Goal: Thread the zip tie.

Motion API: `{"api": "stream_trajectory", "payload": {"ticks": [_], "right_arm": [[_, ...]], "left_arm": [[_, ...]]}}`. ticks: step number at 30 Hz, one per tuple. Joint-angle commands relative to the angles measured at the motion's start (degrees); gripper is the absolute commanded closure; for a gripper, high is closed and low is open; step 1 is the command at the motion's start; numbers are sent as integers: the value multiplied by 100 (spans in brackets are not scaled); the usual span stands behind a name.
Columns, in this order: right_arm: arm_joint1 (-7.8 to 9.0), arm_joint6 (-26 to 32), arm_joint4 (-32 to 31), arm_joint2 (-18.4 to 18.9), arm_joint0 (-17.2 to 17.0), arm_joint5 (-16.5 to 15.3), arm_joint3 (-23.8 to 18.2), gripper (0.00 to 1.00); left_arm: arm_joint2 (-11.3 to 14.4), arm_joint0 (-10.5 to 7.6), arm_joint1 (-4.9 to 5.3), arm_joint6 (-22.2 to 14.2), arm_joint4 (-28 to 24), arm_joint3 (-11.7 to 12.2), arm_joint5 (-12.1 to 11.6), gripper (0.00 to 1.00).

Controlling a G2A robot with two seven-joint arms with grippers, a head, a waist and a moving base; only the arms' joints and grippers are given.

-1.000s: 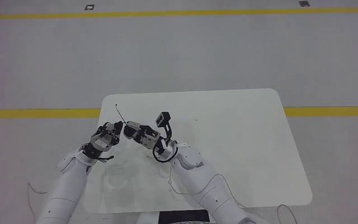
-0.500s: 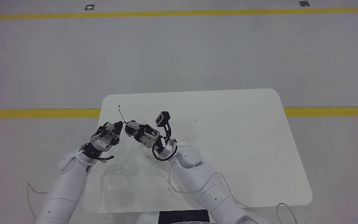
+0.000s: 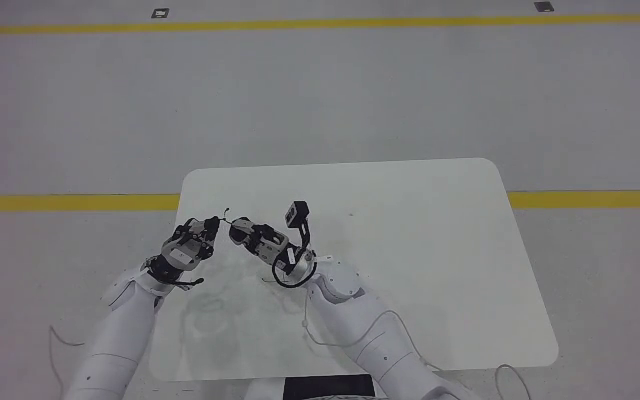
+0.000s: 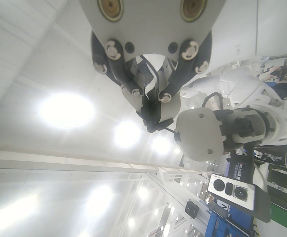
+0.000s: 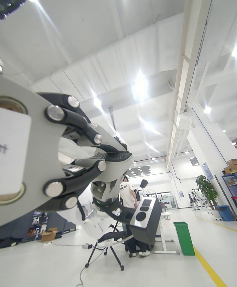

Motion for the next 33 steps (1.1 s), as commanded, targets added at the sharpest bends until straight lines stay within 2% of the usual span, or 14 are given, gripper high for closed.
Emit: {"api": "stream_trajectory", "payload": {"ticks": [1,11,17,33], "right_arm": [[3,-78,-101,14,-8,0,22,100],[27,-487,-652,95,-3,0,182,100],[43,-582,-769,116,-5,0,215,100],[111,-999,-1338,83,-23,0,163,100]], "left_arm": [[0,0,0,0,0,0,0,100],[0,0,0,0,0,0,0,100],[0,0,0,0,0,0,0,100],[0,0,0,0,0,0,0,100]]}}
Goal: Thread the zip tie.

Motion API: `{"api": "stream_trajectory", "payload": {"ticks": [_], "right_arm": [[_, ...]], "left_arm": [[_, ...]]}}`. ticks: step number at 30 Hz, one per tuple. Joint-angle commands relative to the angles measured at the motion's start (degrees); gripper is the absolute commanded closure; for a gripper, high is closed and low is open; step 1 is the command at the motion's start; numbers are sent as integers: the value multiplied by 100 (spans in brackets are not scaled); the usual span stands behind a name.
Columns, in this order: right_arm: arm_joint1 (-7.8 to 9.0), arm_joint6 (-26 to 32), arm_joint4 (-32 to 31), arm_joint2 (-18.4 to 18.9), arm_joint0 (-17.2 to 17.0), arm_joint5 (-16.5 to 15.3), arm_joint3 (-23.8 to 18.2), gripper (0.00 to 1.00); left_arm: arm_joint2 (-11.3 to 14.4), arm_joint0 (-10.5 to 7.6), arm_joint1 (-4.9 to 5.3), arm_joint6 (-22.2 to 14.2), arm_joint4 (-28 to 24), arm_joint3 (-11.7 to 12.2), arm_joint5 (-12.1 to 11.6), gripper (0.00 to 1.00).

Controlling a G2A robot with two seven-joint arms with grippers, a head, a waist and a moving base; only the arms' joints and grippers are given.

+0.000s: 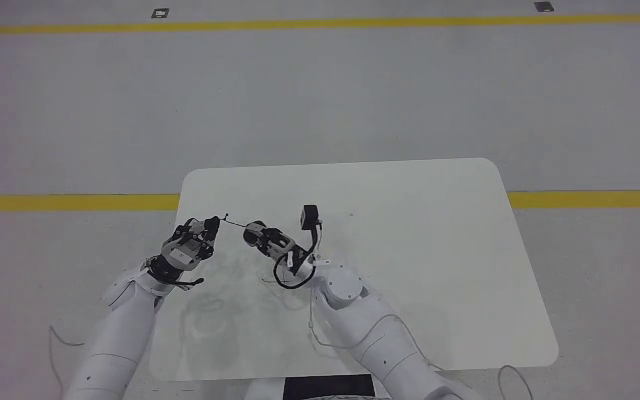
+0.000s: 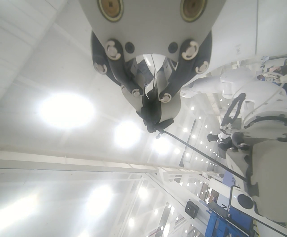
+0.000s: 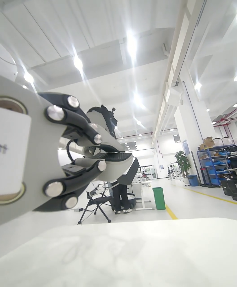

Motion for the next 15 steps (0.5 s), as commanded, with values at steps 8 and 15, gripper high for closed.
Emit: {"api": "stream_trajectory", "payload": {"ticks": [8,15], "right_arm": [[33,-48,-1,2,-39,0,-53,100],[63,532,489,75,-161,0,-262,0]], "left_arm": [[0,0,0,0,0,0,0,100],[0,0,0,0,0,0,0,100]]}}
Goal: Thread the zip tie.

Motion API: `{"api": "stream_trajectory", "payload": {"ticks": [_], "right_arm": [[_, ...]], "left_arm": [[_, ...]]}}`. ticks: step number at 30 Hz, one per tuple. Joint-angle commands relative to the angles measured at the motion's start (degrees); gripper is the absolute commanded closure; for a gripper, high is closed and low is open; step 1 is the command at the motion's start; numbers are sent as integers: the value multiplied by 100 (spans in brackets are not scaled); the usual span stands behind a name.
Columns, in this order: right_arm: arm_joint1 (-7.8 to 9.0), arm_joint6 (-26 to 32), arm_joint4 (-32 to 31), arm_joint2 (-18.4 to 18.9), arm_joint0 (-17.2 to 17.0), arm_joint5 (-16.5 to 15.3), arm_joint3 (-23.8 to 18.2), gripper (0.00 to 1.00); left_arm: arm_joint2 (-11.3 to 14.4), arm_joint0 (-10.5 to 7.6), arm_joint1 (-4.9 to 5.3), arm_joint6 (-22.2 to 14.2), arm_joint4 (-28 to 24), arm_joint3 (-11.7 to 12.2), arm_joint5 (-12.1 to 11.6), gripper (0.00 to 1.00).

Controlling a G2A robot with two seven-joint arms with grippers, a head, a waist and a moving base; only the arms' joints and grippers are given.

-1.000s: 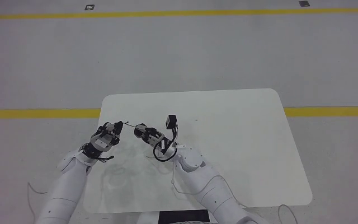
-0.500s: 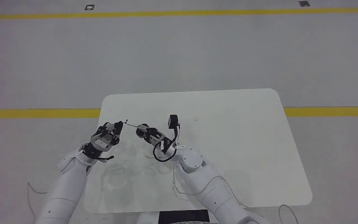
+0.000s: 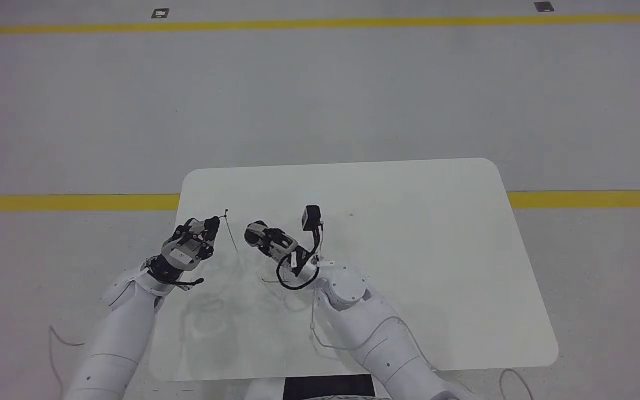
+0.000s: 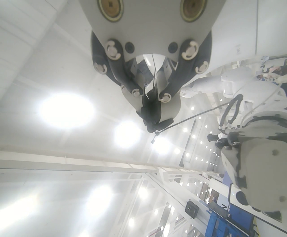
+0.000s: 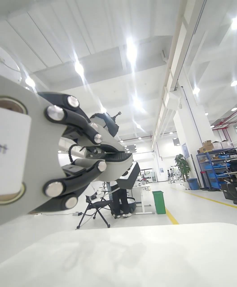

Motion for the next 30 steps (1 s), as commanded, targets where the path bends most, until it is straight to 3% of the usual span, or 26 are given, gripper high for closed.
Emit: {"api": "stream_trajectory", "payload": {"ticks": [1,13,15,19,20,30], "right_arm": [[15,266,136,30,-23,0,-25,0],[-15,1129,1021,-68,31,0,124,1],[-34,1266,1285,-90,63,0,187,8],[-73,1504,1778,-118,156,0,341,48],[-84,1567,1902,-135,173,0,375,52],[-180,1876,2808,-318,430,257,804,64]], "left_arm": [[0,0,0,0,0,0,0,100],[0,0,0,0,0,0,0,100],[0,0,0,0,0,0,0,100],[0,0,0,0,0,0,0,100],[0,0,0,0,0,0,0,100],[0,0,0,0,0,0,0,100]]}}
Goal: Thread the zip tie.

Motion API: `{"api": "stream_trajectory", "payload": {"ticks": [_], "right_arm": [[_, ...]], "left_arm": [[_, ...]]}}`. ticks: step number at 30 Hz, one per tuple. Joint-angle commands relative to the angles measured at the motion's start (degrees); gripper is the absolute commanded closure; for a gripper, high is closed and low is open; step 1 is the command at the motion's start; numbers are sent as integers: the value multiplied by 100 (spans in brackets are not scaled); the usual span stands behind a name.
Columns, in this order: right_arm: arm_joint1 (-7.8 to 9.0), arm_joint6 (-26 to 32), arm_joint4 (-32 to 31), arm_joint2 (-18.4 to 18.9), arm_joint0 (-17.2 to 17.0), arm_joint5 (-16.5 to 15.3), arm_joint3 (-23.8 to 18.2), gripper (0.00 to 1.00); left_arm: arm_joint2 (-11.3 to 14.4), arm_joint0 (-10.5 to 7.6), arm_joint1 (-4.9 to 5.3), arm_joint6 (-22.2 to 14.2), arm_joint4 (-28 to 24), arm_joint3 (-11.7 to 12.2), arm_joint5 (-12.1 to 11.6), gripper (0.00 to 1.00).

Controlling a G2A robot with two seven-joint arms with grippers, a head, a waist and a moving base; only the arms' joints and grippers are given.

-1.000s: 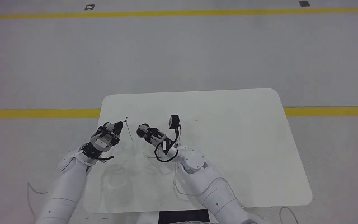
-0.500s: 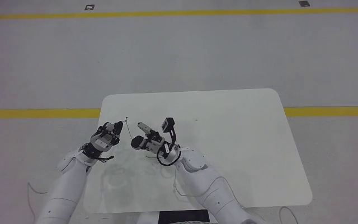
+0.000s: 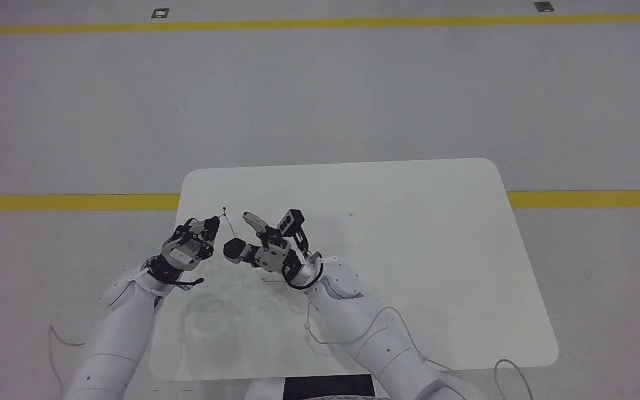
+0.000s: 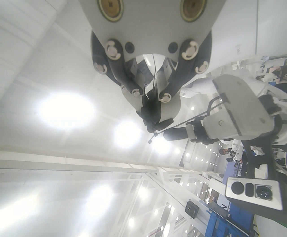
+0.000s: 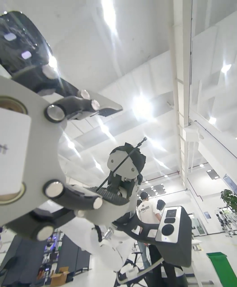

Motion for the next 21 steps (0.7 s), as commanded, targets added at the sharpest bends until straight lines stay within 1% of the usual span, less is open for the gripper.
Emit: {"api": "stream_trajectory", "payload": {"ticks": [1,2,4,9,16,21], "right_arm": [[-17,16,164,-23,48,69,97,65],[-23,28,219,-34,66,82,130,65],[-34,41,306,-53,101,99,194,68],[-52,80,423,-106,183,86,323,68],[-61,3,455,-151,260,-3,419,76],[-64,3,466,-195,271,-24,426,68]], "left_arm": [[0,0,0,0,0,0,0,100],[0,0,0,0,0,0,0,100],[0,0,0,0,0,0,0,100],[0,0,0,0,0,0,0,100],[0,0,0,0,0,0,0,100],[0,0,0,0,0,0,0,100]]}}
